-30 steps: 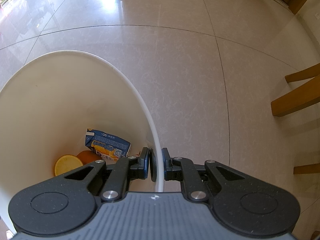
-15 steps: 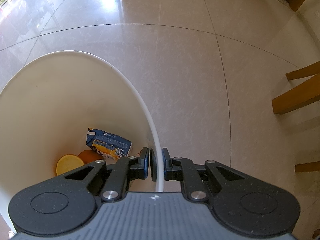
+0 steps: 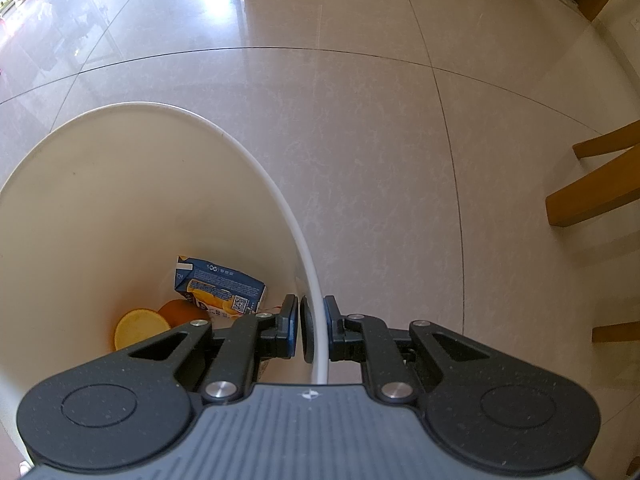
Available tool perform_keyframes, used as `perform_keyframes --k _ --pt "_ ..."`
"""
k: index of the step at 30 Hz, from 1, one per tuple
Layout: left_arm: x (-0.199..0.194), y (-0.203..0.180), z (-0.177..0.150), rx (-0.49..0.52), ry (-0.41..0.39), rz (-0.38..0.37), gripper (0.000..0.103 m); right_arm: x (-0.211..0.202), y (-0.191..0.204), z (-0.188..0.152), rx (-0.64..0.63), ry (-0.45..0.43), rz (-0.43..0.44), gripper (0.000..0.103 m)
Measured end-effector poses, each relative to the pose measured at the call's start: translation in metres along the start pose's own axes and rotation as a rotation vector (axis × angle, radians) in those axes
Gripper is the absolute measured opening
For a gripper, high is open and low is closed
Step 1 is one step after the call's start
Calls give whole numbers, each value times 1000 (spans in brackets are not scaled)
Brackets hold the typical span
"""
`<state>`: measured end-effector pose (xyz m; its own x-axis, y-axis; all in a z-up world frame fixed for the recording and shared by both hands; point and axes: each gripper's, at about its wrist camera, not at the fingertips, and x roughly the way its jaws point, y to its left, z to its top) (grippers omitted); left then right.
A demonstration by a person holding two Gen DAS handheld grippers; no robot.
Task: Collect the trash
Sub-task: 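Carry the paper cup over the bin and open the left gripper, then move the left gripper back toward the tin can on the floor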
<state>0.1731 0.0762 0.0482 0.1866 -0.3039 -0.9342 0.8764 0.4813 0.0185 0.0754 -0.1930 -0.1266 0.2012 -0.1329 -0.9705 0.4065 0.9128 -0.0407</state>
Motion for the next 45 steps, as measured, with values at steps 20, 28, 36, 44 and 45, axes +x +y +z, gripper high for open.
perform_keyframes --k 20,28,36,44,45 --pt "18 -46 13 7 -75 -42 92 0 0 -1 -5 -1 3 16" --pt "20 -29 -3 -15 -74 0 92 2 0 -2 -7 -3 1 16" --pt "43 -3 -39 -92 -19 40 92 0 0 -1 -8 -4 1 16" --pt "50 28 -84 -283 -148 25 101 1 3 -2 -9 -4 -8 16" --pt "52 34 -91 -312 -149 19 101 1 4 -1 -9 -3 -8 16"
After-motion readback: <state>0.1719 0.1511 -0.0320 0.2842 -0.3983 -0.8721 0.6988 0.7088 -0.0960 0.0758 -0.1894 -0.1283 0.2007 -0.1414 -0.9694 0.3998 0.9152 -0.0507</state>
